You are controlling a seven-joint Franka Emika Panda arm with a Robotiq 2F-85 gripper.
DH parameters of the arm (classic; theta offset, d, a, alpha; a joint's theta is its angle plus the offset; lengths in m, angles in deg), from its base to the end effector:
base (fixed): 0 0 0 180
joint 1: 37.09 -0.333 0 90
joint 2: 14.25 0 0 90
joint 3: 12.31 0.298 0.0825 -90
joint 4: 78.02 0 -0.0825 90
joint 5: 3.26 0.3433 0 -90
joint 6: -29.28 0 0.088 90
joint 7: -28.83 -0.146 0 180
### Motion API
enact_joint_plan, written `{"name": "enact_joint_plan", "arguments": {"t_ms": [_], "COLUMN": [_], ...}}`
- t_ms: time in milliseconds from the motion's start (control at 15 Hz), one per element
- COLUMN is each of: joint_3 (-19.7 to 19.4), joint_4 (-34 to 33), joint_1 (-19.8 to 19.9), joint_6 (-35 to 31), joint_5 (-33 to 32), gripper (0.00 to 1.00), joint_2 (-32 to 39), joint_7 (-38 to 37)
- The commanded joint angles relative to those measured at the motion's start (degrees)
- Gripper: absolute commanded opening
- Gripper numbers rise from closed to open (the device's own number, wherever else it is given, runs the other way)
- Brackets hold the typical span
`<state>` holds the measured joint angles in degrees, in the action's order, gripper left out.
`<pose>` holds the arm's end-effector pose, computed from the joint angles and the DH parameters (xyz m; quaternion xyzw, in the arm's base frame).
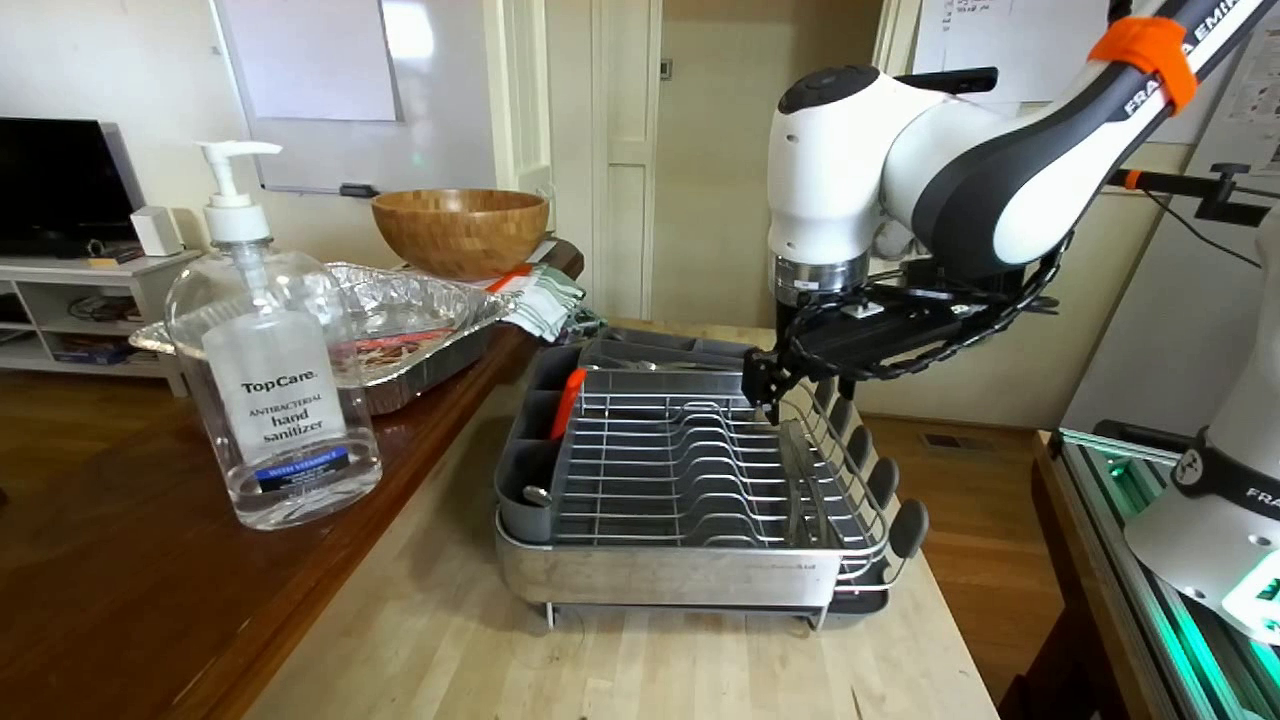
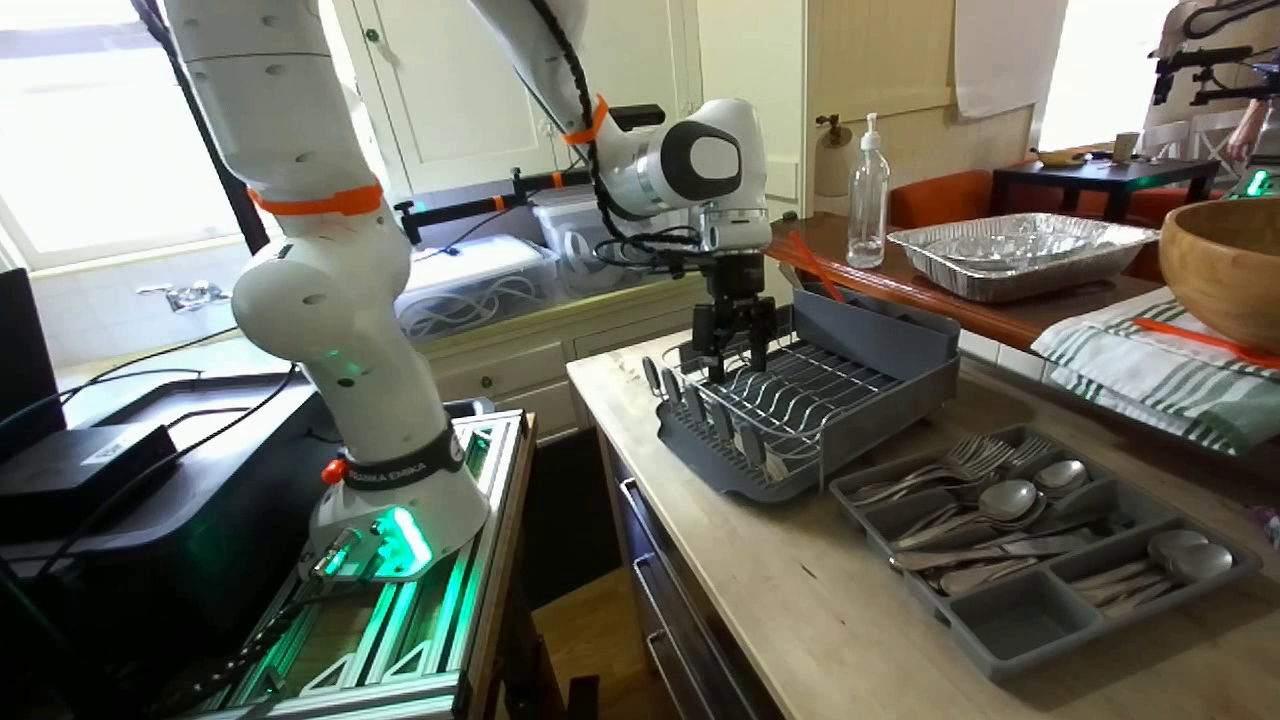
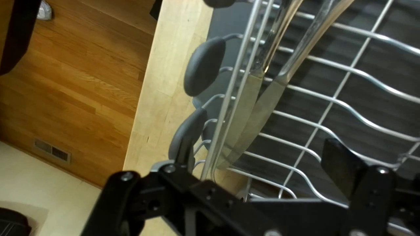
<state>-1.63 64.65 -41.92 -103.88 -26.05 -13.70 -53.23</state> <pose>0.4105 0.0954 0.2477 0.8973 -0.4127 0.0419 0.1507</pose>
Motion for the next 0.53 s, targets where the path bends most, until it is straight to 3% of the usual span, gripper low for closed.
{"name": "enact_joint_plan", "arguments": {"t_ms": [0, 133, 267, 467], "joint_3": [-1.29, -1.68, -2.09, -2.54], "joint_4": [-1.86, -3.57, -5.26, -7.41], "joint_1": [-1.54, -1.96, -2.69, -3.97], "joint_6": [-3.08, -3.87, -4.18, -0.88], "joint_5": [-4.33, -4.70, -5.09, -2.04], "gripper": [1.00, 1.00, 0.92, 0.98], "joint_2": [3.08, 5.23, 7.68, 9.18], "joint_7": [-6.67, -7.75, -8.48, -4.85]}}
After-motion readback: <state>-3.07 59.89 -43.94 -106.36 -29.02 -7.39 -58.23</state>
